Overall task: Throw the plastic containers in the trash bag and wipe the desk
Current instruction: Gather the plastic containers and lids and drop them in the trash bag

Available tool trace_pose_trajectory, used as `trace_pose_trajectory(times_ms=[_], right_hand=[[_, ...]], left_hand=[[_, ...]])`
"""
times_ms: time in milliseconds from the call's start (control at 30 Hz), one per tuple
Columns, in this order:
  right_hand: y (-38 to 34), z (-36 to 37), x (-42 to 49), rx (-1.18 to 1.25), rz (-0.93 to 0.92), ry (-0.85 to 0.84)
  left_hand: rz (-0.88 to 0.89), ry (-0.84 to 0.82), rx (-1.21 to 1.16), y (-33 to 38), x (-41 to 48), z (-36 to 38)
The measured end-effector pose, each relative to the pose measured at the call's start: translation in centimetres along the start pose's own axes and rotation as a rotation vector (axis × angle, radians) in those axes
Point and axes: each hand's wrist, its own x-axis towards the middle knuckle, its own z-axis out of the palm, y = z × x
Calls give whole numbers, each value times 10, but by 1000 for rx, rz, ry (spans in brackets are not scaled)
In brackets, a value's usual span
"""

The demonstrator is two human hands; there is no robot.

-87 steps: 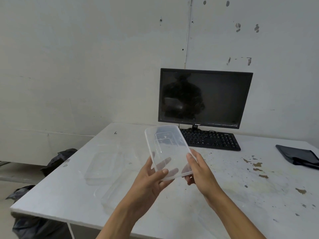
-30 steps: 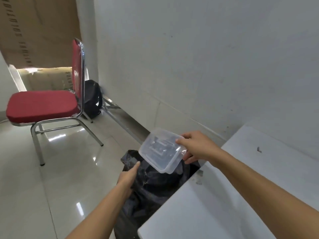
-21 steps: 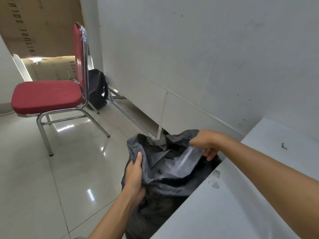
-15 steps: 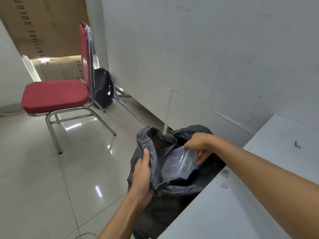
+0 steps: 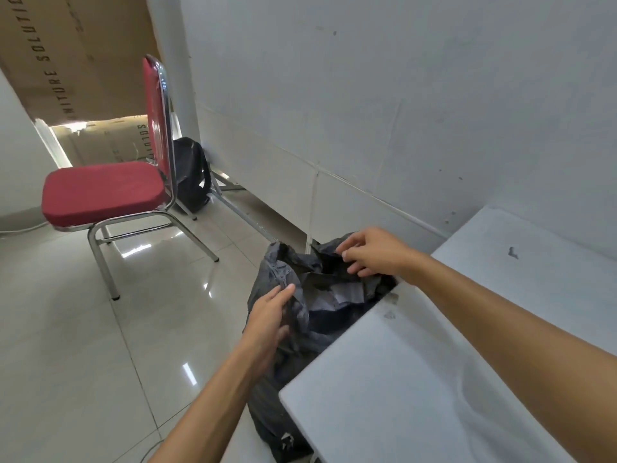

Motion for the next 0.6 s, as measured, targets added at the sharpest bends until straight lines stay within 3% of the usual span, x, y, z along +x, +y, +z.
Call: trace_pose_trajectory(times_ms=[200,600], right_hand=[[3,-37,-104,279,-59,104],[29,-77,-283,307,-120,310]], left_hand=[[-23,-42,262,30,-57,2],[255,-106,380,65,-189,54]])
